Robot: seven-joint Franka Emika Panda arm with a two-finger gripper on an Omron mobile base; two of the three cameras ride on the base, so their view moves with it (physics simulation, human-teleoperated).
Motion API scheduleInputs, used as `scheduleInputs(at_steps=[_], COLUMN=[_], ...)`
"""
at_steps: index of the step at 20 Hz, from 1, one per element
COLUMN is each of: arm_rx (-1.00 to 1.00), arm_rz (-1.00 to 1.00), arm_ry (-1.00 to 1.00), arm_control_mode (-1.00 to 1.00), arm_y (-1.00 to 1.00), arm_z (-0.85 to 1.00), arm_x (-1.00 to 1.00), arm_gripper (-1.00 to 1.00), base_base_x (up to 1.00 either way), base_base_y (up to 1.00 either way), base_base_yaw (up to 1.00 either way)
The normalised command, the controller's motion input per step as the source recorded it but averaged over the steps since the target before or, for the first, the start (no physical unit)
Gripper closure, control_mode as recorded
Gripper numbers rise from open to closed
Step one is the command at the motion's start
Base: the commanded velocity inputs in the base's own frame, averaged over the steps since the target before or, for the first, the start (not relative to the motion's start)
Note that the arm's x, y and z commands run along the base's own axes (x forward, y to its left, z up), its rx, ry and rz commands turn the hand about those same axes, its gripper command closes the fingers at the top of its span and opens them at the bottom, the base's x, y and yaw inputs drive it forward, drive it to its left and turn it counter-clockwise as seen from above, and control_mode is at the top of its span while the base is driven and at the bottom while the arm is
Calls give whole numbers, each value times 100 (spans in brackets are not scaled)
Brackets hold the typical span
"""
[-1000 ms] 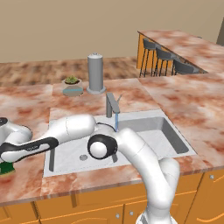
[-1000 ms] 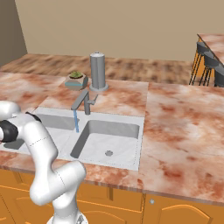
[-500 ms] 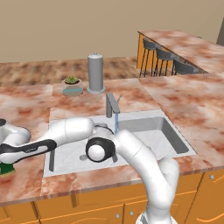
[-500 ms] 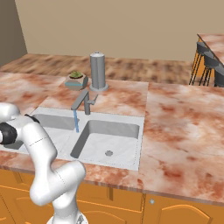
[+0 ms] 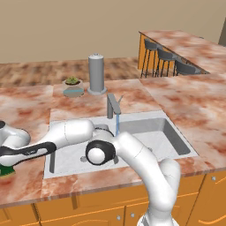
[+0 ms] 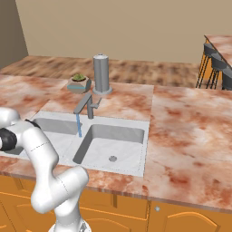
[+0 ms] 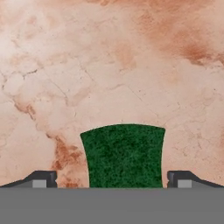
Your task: Soak the sponge with water for a few seconds and then drop it inside the sink.
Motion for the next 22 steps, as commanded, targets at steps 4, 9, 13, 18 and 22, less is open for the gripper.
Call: scheduleInputs(at_steps=[4, 9, 13, 18, 22], arm_rx=[0, 0, 0, 0, 0], arm_rz=[0, 0, 0, 0, 0], arm_ry=[0, 0, 0, 0, 0], arm_control_mode=[-100, -100, -100, -100, -100], arm_y=[0, 0, 0, 0, 0], arm_z=[-14, -17, -23, -26, -10], arm_x=[0, 0, 0, 0, 0], arm_gripper=[-100, -100, -100, -100, -100], base_base_x=[0, 0, 0, 0, 0], base_base_y=[0, 0, 0, 0, 0], base_base_yaw=[0, 0, 0, 0, 0])
